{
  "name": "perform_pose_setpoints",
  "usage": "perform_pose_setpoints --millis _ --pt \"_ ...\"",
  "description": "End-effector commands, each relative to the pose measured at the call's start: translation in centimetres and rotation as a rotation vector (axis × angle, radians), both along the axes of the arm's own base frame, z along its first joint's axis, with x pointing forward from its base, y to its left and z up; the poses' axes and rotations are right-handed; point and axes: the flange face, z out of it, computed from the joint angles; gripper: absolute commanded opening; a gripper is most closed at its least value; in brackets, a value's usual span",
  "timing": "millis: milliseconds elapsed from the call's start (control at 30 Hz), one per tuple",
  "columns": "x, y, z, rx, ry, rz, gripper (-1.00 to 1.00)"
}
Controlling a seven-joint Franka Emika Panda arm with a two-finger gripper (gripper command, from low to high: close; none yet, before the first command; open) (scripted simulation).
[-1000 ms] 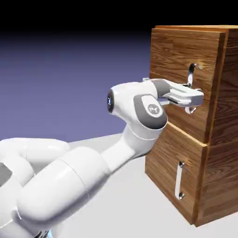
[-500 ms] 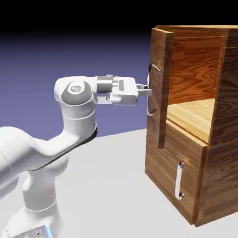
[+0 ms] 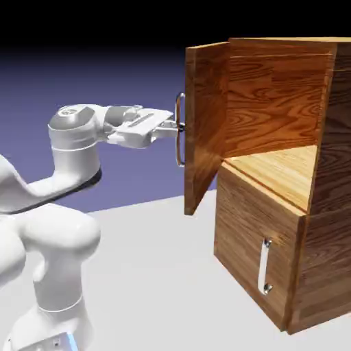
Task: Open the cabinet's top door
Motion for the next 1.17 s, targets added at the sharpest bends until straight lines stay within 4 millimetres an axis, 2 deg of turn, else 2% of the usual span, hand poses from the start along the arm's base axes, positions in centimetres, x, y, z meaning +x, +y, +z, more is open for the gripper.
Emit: perform_pose_setpoints --millis 0,200,533,867,1100,1133 --pt "-0.2 0.6 0.0 0.0 0.0 -0.017 -1.0" --pt "-1.6 4.8 0.0 0.0 0.0 -0.143 -1.0" --pt "-2.8 13.2 0.0 0.0 0.0 -0.388 -1.0" --pt "-1.8 21.8 0.0 0.0 0.0 -0.639 -1.0" --pt "-0.3 26.6 0.0 0.0 0.0 -0.782 -1.0" --pt "-0.3 26.6 0.0 0.0 0.0 -0.782 1.0"
